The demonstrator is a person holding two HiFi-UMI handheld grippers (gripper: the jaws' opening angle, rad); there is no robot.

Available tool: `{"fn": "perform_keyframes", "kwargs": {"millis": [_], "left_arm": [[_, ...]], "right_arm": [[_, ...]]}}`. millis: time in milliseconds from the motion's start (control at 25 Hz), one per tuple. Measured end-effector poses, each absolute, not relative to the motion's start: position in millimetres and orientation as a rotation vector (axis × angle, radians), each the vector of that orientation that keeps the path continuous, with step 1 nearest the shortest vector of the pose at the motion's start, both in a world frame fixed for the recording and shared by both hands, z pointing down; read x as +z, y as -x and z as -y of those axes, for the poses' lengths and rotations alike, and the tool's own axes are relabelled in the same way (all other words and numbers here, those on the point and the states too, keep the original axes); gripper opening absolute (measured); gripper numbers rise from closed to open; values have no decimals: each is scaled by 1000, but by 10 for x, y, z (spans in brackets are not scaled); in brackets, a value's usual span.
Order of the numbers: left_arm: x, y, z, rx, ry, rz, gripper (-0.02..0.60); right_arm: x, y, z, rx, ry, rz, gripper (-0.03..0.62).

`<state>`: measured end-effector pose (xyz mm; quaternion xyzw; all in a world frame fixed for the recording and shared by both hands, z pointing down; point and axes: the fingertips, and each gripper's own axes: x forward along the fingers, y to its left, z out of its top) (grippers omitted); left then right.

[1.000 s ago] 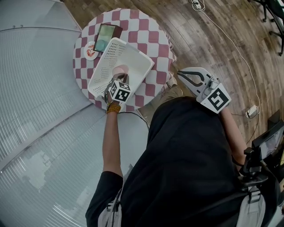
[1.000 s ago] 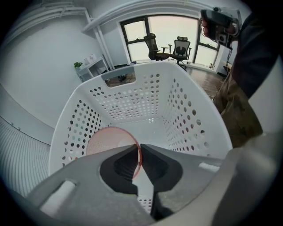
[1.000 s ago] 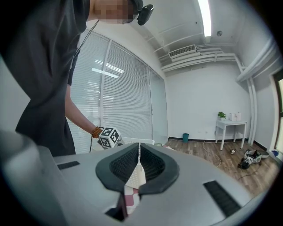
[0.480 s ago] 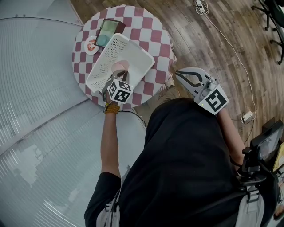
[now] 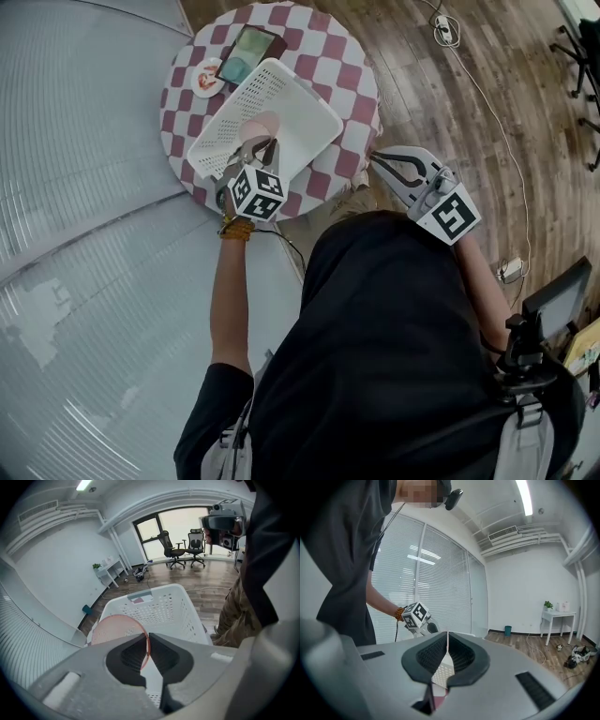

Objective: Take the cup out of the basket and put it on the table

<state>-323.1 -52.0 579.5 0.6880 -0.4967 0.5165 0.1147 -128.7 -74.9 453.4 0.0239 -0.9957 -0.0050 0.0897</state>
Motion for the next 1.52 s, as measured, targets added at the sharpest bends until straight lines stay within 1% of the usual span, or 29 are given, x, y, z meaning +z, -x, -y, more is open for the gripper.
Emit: {"fn": "perform_keyframes", "kwargs": {"millis": [360, 840, 1320, 1520], "left_arm": [[5344, 3142, 557, 1469, -2084, 1630, 20], [4940, 3007, 584, 1275, -2150, 1794, 20], [4532, 2834, 573, 1132, -2235, 1917, 20], [4435, 2766, 504, 981, -2275, 1942, 20]], "right_arm": [[4489, 1329, 753, 10, -58, 2987, 15], [4412, 1334, 807, 95, -79, 3024, 15], [4381, 1386, 747, 80, -32, 3033, 15], [4317, 1419, 721, 65, -11, 3049, 15]]}}
